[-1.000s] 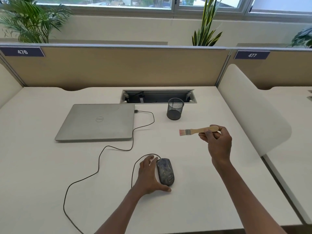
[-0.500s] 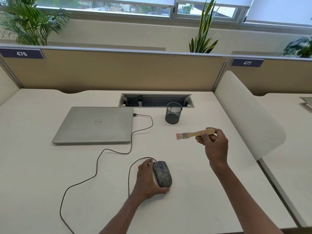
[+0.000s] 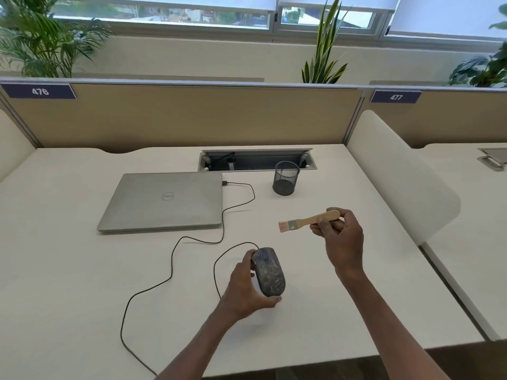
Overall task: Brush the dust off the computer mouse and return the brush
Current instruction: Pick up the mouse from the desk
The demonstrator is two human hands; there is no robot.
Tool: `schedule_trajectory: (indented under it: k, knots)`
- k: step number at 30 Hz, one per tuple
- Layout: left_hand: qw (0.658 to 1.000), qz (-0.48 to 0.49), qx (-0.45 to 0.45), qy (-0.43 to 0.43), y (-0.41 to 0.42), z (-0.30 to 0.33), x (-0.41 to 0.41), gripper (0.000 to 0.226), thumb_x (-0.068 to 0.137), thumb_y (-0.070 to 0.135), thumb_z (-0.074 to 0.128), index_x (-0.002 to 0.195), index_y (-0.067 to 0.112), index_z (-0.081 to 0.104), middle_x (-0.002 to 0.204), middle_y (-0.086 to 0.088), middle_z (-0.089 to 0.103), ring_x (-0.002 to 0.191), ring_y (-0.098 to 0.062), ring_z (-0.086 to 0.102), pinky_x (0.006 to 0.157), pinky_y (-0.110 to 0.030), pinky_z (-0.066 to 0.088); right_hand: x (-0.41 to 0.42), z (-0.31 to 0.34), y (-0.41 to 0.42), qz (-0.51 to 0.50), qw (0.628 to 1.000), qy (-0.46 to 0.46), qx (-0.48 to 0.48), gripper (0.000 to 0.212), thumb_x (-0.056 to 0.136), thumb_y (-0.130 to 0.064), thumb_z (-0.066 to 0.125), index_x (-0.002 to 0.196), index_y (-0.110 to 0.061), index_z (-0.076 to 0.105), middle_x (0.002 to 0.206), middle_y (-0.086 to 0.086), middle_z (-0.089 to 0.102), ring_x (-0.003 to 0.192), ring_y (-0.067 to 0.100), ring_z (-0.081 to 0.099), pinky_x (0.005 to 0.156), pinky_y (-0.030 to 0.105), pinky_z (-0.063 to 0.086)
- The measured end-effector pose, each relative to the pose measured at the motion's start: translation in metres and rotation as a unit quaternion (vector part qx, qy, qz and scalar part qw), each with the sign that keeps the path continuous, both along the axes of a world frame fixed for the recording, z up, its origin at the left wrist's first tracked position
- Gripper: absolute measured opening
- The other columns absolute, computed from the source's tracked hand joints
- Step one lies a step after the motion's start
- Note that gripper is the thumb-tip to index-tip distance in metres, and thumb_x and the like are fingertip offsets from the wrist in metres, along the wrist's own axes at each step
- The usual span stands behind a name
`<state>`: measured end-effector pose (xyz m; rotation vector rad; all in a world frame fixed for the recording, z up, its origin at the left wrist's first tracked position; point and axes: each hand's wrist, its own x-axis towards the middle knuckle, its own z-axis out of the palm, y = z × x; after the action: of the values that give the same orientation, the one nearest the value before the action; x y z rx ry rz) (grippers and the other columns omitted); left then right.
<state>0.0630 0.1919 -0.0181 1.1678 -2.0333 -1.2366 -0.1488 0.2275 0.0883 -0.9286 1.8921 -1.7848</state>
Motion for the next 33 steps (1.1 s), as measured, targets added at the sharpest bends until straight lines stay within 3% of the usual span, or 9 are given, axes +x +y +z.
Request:
schedule_trajectory:
  k: [3,9,24,33]
  knots:
    - [1.000,-0.010,-0.009,0.016,0.005,0.007,0.011,0.100,0.048,0.042,0.093,0.129,0.040,0.035,0.117,0.021,0.058,0.106,-0.006,0.058,0.090,-0.028,0.054,0.015,0.002,0.008,0.001,1.000,0.011,0.003,0.016,0.095,0.000,0.063,0.105,-0.011,0.057,0.083,0.005,0.074,0.070,0.014,0.076,0.072,0.025,0.063]
    - [0.999,-0.030,-0.031,0.018,0.019,0.015,0.026,0.101,0.049,0.040,0.094,0.133,0.034,0.037,0.119,0.019,0.057,0.107,-0.008,0.058,0.089,-0.030,0.055,0.033,0.007,0.022,0.006,0.996,0.086,0.029,0.018,0.094,-0.002,0.064,0.104,-0.017,0.058,0.079,-0.005,0.074,0.071,0.012,0.076,0.075,0.037,0.062]
    - [0.998,-0.003,-0.068,0.010,0.087,0.042,0.004,0.108,0.052,0.048,0.092,0.140,0.028,0.034,0.124,0.015,0.055,0.111,-0.011,0.057,0.089,-0.025,0.055,-0.006,0.033,0.090,0.028,0.992,0.126,-0.005,0.016,0.095,-0.005,0.064,0.104,-0.017,0.058,0.079,0.003,0.075,0.068,0.008,0.075,0.068,0.021,0.060]
    - [0.996,0.018,-0.091,0.000,0.159,0.062,-0.001,0.104,0.054,0.046,0.092,0.138,0.030,0.033,0.126,0.015,0.054,0.112,-0.004,0.056,0.087,-0.017,0.053,-0.014,0.032,0.149,0.067,0.989,0.130,-0.006,0.017,0.094,-0.006,0.066,0.109,-0.013,0.060,0.089,0.007,0.076,0.074,0.014,0.077,0.071,0.025,0.062]
